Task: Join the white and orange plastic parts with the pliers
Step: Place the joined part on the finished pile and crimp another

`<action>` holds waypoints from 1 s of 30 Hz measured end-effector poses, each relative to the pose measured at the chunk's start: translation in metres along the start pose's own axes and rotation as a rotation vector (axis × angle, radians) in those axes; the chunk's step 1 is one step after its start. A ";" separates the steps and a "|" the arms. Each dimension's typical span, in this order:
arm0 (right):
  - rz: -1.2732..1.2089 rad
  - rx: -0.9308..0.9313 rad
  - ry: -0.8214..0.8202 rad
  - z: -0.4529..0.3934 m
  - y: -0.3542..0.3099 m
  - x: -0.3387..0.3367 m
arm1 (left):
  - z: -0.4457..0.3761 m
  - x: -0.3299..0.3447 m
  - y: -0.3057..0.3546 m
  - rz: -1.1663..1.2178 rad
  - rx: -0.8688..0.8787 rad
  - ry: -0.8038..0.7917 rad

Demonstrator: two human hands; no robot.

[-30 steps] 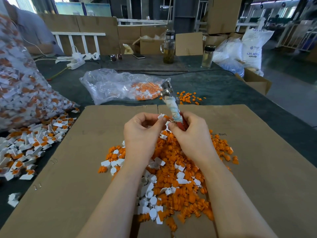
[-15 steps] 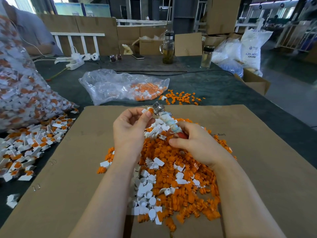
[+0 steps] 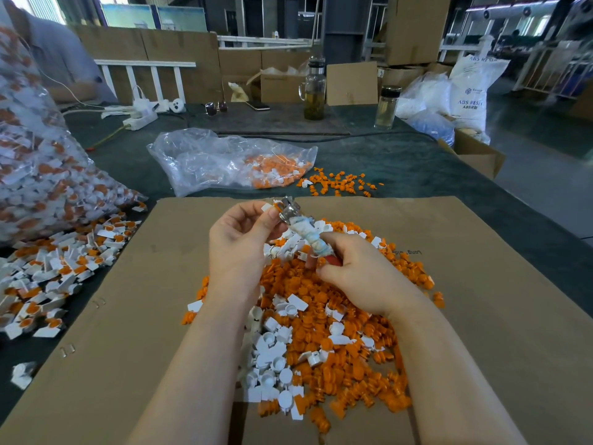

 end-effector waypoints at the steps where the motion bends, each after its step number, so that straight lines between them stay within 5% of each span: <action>1: 0.008 0.001 0.004 0.000 0.000 0.001 | 0.000 0.000 0.000 -0.001 -0.004 0.000; 10: 0.111 -0.025 0.081 -0.004 0.001 0.005 | -0.004 -0.006 -0.003 0.079 -0.143 0.047; 17: 0.312 0.086 0.277 -0.005 0.014 -0.003 | -0.012 -0.052 -0.011 0.541 -0.457 0.519; 25: 0.501 0.278 0.334 -0.005 0.036 -0.016 | -0.017 -0.084 -0.015 0.949 -0.416 0.818; 30: 0.539 0.301 0.322 -0.004 0.038 -0.015 | -0.018 -0.087 -0.016 1.048 -0.339 0.831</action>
Point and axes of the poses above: each hand's wrist, its own z-axis away from the middle knuckle, its own x-axis out of the palm, y = z × x, the point moved 4 cm from there along -z, towards the middle knuckle, and after that the axes turned 2 degrees about y, right-handed, at the moved point
